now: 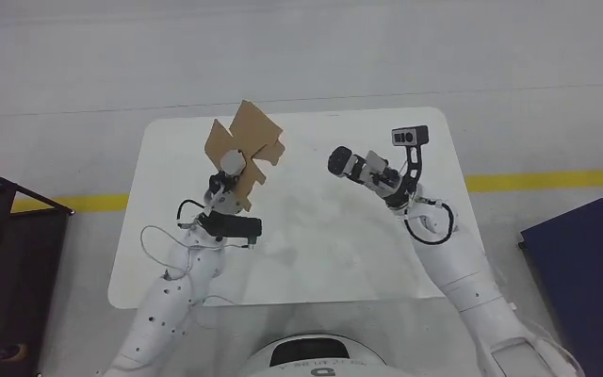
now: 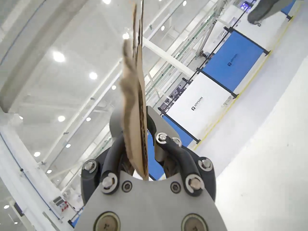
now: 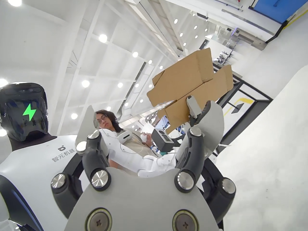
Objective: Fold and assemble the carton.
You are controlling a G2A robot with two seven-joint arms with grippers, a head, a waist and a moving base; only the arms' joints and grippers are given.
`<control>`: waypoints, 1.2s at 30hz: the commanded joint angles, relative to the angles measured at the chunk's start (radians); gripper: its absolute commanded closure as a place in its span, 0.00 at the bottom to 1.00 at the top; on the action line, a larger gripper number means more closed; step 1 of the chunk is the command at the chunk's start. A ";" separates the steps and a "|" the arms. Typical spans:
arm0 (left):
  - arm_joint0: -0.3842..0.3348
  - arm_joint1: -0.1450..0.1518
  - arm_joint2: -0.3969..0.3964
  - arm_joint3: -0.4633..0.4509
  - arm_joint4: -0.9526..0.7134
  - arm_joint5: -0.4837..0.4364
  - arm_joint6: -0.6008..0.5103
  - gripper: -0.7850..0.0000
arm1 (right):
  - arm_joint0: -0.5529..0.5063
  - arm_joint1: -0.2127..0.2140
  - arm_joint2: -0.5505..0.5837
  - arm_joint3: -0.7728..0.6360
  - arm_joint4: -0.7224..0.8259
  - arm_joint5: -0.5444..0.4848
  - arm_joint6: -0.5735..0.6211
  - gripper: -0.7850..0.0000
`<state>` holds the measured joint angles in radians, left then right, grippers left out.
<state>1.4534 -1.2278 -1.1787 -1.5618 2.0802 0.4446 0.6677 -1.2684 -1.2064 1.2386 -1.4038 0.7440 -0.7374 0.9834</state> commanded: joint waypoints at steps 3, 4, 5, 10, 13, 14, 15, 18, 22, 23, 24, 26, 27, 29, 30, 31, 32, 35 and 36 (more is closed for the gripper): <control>0.042 0.008 -0.028 -0.096 -0.125 -0.227 -0.069 1.00 | 0.001 0.000 -0.002 0.000 0.002 0.001 0.000 0.00; 0.055 0.010 -0.035 -0.123 -0.175 -0.296 -0.100 1.00 | 0.001 0.000 -0.002 0.000 0.002 0.001 0.000 0.00; 0.066 0.012 -0.046 -0.157 -0.235 -0.359 -0.133 1.00 | 0.001 0.000 -0.002 0.000 0.002 0.001 0.000 0.00; 0.106 0.022 -0.092 -0.291 -0.485 -0.675 -0.372 1.00 | -0.003 0.001 0.020 0.028 -0.119 -0.019 -0.095 0.00; 0.120 0.026 -0.122 -0.352 -0.712 -0.832 -0.566 1.00 | 0.004 -0.001 0.037 0.048 -0.333 -0.067 -0.224 0.00; 0.120 0.028 -0.136 -0.370 -0.781 -0.860 -0.628 1.00 | 0.007 -0.001 0.043 0.048 -0.420 -0.069 -0.269 0.00; 0.121 0.030 -0.145 -0.384 -0.841 -0.892 -0.693 1.00 | 0.008 -0.002 0.047 0.041 -0.503 -0.065 -0.315 0.00; 0.121 0.037 -0.171 -0.414 -0.982 -0.973 -0.846 1.00 | 0.001 -0.003 0.055 -0.003 -0.716 -0.047 -0.415 0.00; 0.126 0.049 -0.200 -0.411 -1.143 -1.072 -0.997 1.00 | 0.004 -0.001 0.052 -0.040 -0.913 -0.040 -0.449 0.00; 0.126 0.053 -0.207 -0.408 -1.167 -1.096 -1.025 1.00 | 0.010 -0.001 0.043 -0.037 -0.919 -0.059 -0.442 0.00; 0.124 0.056 -0.218 -0.409 -1.178 -1.121 -1.043 1.00 | 0.017 0.000 0.040 -0.023 -0.920 -0.077 -0.436 0.00; 0.131 0.062 -0.233 -0.410 -1.194 -1.173 -1.054 1.00 | 0.044 0.004 0.036 0.001 -0.970 -0.099 -0.399 0.00; 0.137 0.065 -0.241 -0.408 -1.208 -1.191 -1.051 1.00 | 0.054 0.005 0.031 0.008 -0.992 -0.104 -0.387 0.00; 0.147 0.069 -0.256 -0.402 -1.252 -1.216 -1.046 1.00 | 0.067 0.005 0.006 0.012 -0.991 -0.135 -0.364 0.00; 0.148 0.071 -0.262 -0.398 -1.282 -1.225 -1.049 1.00 | 0.073 0.004 -0.010 0.015 -0.966 -0.159 -0.346 0.00; 0.147 0.073 -0.269 -0.395 -1.310 -1.228 -1.054 1.00 | 0.081 0.005 -0.022 0.019 -0.937 -0.181 -0.328 0.00; 0.148 0.074 -0.270 -0.389 -1.353 -1.227 -1.060 1.00 | 0.089 0.006 -0.033 0.027 -0.899 -0.200 -0.310 0.00; 0.136 0.080 -0.266 -0.372 -1.508 -1.195 -1.127 1.00 | 0.118 0.010 -0.057 0.053 -0.790 -0.252 -0.258 0.00; 0.129 0.082 -0.264 -0.370 -1.545 -1.182 -1.161 1.00 | 0.126 0.012 -0.065 0.058 -0.754 -0.270 -0.241 0.00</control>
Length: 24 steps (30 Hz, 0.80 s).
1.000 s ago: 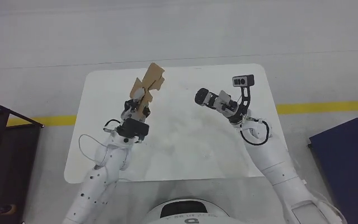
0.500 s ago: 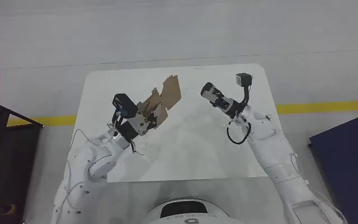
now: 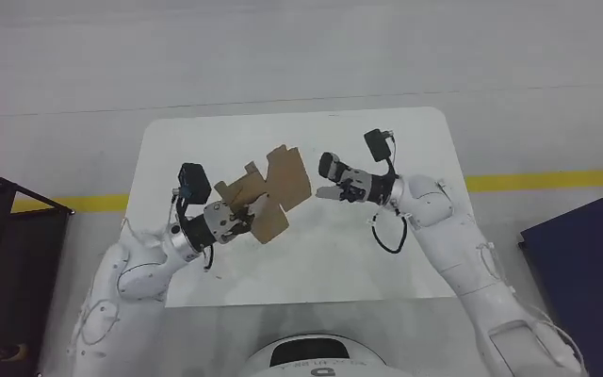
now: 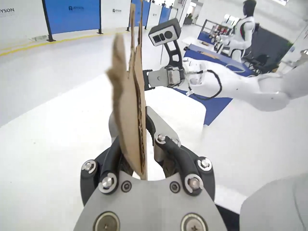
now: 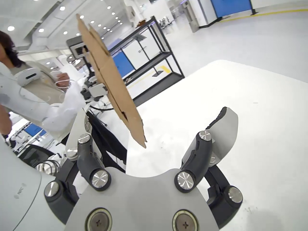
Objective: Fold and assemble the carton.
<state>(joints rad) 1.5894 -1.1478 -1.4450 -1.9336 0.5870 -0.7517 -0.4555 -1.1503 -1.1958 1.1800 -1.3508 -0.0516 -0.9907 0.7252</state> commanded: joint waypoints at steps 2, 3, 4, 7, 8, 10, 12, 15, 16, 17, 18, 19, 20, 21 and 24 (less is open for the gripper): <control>-0.023 0.007 0.003 0.001 -0.085 0.036 -0.097 1.00 | 0.022 0.006 -0.021 0.003 0.106 -0.022 0.052 0.00; -0.028 0.009 0.006 0.001 -0.084 0.039 -0.116 1.00 | 0.026 0.009 -0.023 0.002 0.129 -0.022 0.067 0.00; -0.029 0.010 0.014 0.004 -0.098 0.040 -0.124 1.00 | 0.030 0.011 -0.026 0.002 0.144 -0.022 0.082 0.00; -0.038 0.013 0.031 0.012 -0.140 0.037 -0.147 1.00 | 0.043 0.016 -0.054 0.006 0.133 -0.012 0.092 0.00; -0.041 0.014 0.036 0.012 -0.141 0.037 -0.152 1.00 | 0.048 0.017 -0.067 0.008 0.133 -0.007 0.097 0.00; -0.048 0.015 0.046 0.015 -0.148 0.035 -0.156 1.00 | 0.060 0.019 -0.087 0.016 0.140 0.003 0.107 0.07; -0.054 0.017 0.052 0.019 -0.152 0.034 -0.157 1.00 | 0.071 0.021 -0.107 0.022 0.156 0.014 0.118 0.19; -0.064 0.019 0.057 0.031 -0.154 0.034 -0.156 1.00 | 0.083 0.028 -0.139 0.023 0.204 0.027 0.132 0.50; -0.066 0.020 0.059 0.035 -0.155 0.032 -0.157 1.00 | 0.088 0.032 -0.150 0.022 0.220 0.033 0.137 0.59; -0.069 0.021 0.060 0.038 -0.155 0.031 -0.158 1.00 | 0.092 0.036 -0.160 0.022 0.235 0.039 0.143 0.67; -0.071 0.022 0.061 0.041 -0.156 0.032 -0.158 1.00 | 0.097 0.040 -0.170 0.021 0.247 0.046 0.150 0.88; -0.073 0.023 0.062 0.043 -0.158 0.033 -0.156 1.00 | 0.101 0.045 -0.180 0.021 0.258 0.052 0.156 1.00; -0.075 0.024 0.064 0.046 -0.159 0.033 -0.156 1.00 | 0.106 0.049 -0.190 0.022 0.268 0.058 0.162 1.00; -0.076 0.025 0.066 0.048 -0.161 0.034 -0.156 1.00 | 0.111 0.054 -0.200 0.023 0.279 0.061 0.166 1.00; -0.080 0.027 0.070 0.056 -0.175 0.038 -0.158 1.00 | 0.126 0.065 -0.226 0.034 0.310 0.067 0.171 1.00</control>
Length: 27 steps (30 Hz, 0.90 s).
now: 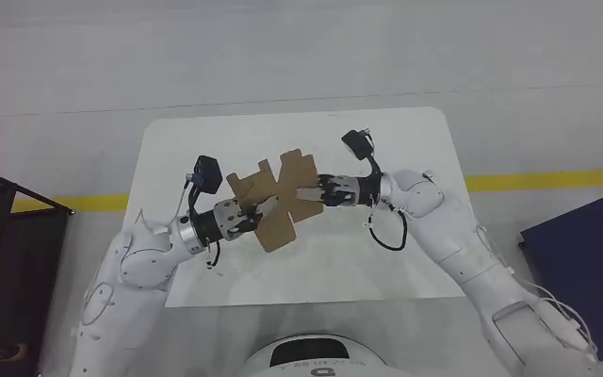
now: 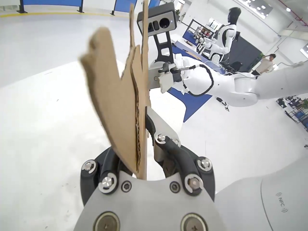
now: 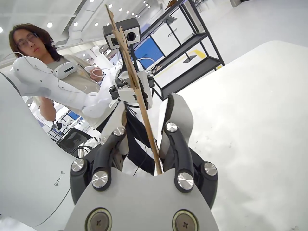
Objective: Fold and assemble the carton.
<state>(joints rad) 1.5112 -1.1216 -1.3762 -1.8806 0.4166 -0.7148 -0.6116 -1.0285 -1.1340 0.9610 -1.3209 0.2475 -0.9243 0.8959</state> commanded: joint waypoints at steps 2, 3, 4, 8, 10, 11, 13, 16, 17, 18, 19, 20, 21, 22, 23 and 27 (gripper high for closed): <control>-0.010 0.003 -0.003 0.013 -0.012 0.009 -0.003 0.70 | 0.014 0.010 -0.017 0.018 0.033 -0.006 -0.006 1.00; -0.016 0.004 -0.008 0.017 -0.014 0.016 0.001 0.26 | 0.018 0.014 -0.021 0.025 0.043 -0.013 -0.013 1.00; -0.020 0.005 -0.014 0.023 -0.017 0.027 0.007 0.00 | 0.020 0.016 -0.024 0.033 0.055 -0.021 -0.021 1.00; -0.041 0.009 -0.062 0.057 -0.023 0.078 0.045 0.00 | 0.018 0.023 0.006 0.089 0.134 -0.088 -0.095 1.00; -0.041 0.013 -0.093 0.079 -0.020 0.090 0.056 0.00 | 0.009 0.023 0.030 0.091 0.176 -0.088 -0.131 1.00; -0.037 0.015 -0.107 0.092 -0.011 0.093 0.060 0.00 | 0.003 0.023 0.047 0.089 0.189 -0.088 -0.151 1.00; -0.022 0.018 -0.129 0.116 -0.001 0.099 0.071 0.00 | -0.013 0.024 0.089 0.080 0.200 -0.088 -0.193 1.00; 0.006 0.022 -0.144 0.143 0.020 0.096 0.081 0.00 | -0.046 0.024 0.163 0.041 0.195 -0.088 -0.268 1.00; 0.015 0.022 -0.145 0.149 0.023 0.095 0.085 0.00 | -0.058 0.023 0.189 0.025 0.181 -0.088 -0.294 1.00; 0.023 0.023 -0.145 0.154 0.030 0.092 0.090 0.00 | -0.070 0.022 0.211 0.008 0.164 -0.088 -0.316 1.00; 0.029 0.023 -0.144 0.157 0.037 0.088 0.095 0.00 | -0.082 0.020 0.230 -0.010 0.147 -0.088 -0.336 1.00; 0.034 0.024 -0.143 0.160 0.043 0.086 0.103 0.00 | -0.092 0.018 0.248 -0.026 0.130 -0.088 -0.356 1.00; 0.038 0.024 -0.142 0.162 0.046 0.086 0.110 0.00 | -0.102 0.016 0.264 -0.035 0.110 -0.088 -0.375 1.00; 0.039 0.024 -0.142 0.163 0.049 0.087 0.117 0.00 | -0.109 0.013 0.278 -0.042 0.091 -0.088 -0.398 1.00; 0.040 0.024 -0.142 0.163 0.055 0.092 0.124 0.00 | -0.115 0.010 0.294 -0.040 0.073 -0.088 -0.433 1.00; 0.040 0.024 -0.143 0.162 0.059 0.094 0.127 0.00 | -0.119 0.007 0.303 -0.038 0.056 -0.088 -0.458 1.00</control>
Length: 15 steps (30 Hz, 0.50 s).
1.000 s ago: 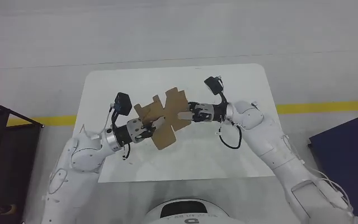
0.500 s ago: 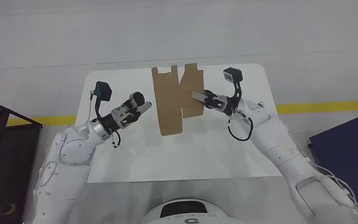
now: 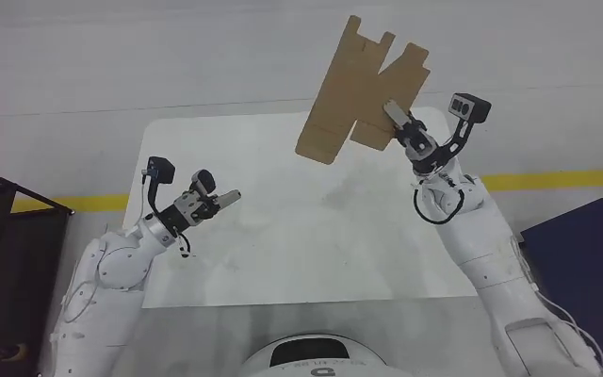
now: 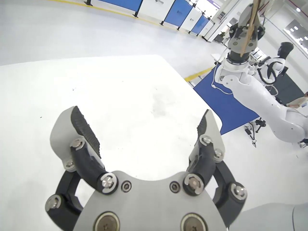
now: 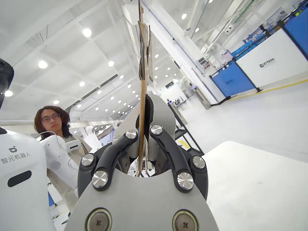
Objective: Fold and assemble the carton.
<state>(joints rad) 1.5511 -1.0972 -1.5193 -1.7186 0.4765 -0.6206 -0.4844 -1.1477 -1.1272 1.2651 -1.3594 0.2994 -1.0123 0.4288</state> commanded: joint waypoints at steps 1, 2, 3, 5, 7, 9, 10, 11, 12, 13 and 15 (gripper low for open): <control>0.000 0.000 0.000 0.000 -0.001 0.000 -0.001 0.00 | 0.001 0.000 -0.001 0.000 0.004 0.000 0.009 1.00; 0.000 0.000 0.000 0.000 -0.001 0.000 -0.001 0.00 | 0.001 0.000 -0.001 0.000 0.004 0.000 0.009 1.00; 0.000 0.000 0.000 0.000 -0.001 0.000 -0.001 0.00 | 0.001 0.000 -0.001 0.000 0.004 0.000 0.009 1.00; 0.000 0.000 0.000 0.000 -0.001 0.000 -0.001 0.00 | 0.001 0.000 -0.001 0.000 0.004 0.000 0.009 1.00; 0.000 0.000 0.000 0.000 -0.001 0.000 -0.001 0.00 | 0.001 0.000 -0.001 0.000 0.004 0.000 0.009 1.00; 0.000 0.000 0.000 0.000 -0.001 0.000 -0.001 0.00 | 0.001 0.000 -0.001 0.000 0.004 0.000 0.009 1.00; 0.000 0.000 0.000 0.000 -0.001 0.000 -0.001 0.00 | 0.001 0.000 -0.001 0.000 0.004 0.000 0.009 1.00; 0.000 0.000 0.000 0.000 -0.001 0.000 -0.001 0.00 | 0.001 0.000 -0.001 0.000 0.004 0.000 0.009 1.00; 0.000 0.000 0.000 0.000 -0.001 0.000 -0.001 0.00 | 0.001 0.000 -0.001 0.000 0.004 0.000 0.009 1.00; 0.000 0.000 0.000 0.000 -0.001 0.000 -0.001 0.00 | 0.001 0.000 -0.001 0.000 0.004 0.000 0.009 1.00; 0.000 0.000 0.000 0.000 -0.001 0.000 -0.001 0.00 | 0.005 0.003 0.009 -0.005 -0.039 0.000 0.020 1.00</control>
<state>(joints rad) 1.5510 -1.0972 -1.5193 -1.7186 0.4759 -0.6209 -0.4851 -1.1465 -1.1264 1.2651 -1.3604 0.3023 -1.0123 0.4391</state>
